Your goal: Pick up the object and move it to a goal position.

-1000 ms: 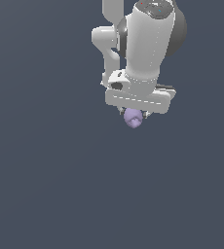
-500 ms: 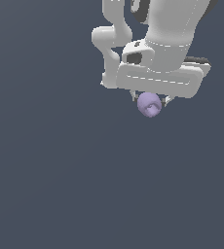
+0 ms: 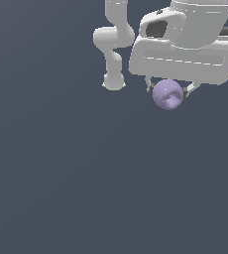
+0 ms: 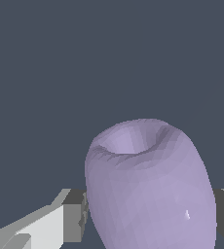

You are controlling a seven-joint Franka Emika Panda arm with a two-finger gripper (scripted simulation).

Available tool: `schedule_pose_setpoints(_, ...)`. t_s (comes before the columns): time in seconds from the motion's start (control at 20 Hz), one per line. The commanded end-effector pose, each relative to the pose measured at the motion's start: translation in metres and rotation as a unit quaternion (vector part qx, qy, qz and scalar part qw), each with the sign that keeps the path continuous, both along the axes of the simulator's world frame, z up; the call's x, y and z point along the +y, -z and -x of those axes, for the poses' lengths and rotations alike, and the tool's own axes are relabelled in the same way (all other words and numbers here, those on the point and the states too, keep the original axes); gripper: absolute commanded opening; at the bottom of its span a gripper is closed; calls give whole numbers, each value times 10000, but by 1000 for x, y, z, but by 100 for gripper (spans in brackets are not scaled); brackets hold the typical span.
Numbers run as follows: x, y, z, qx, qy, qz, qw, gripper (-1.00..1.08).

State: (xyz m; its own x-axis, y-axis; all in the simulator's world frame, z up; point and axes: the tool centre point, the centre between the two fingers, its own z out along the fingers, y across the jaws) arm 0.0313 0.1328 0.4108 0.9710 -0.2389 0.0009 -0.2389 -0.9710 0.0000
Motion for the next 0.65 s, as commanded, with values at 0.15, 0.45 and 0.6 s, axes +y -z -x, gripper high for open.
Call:
schedule_pose_setpoints(0.15, 6, -16, -6, 3, 2, 1, 10000, -100)
schedule_pose_setpoints(0.45, 10, -24, -9, 3, 2, 1, 10000, -100)
schedule_pose_setpoints(0.6, 10, -24, -9, 4, 1, -1, 10000, -100)
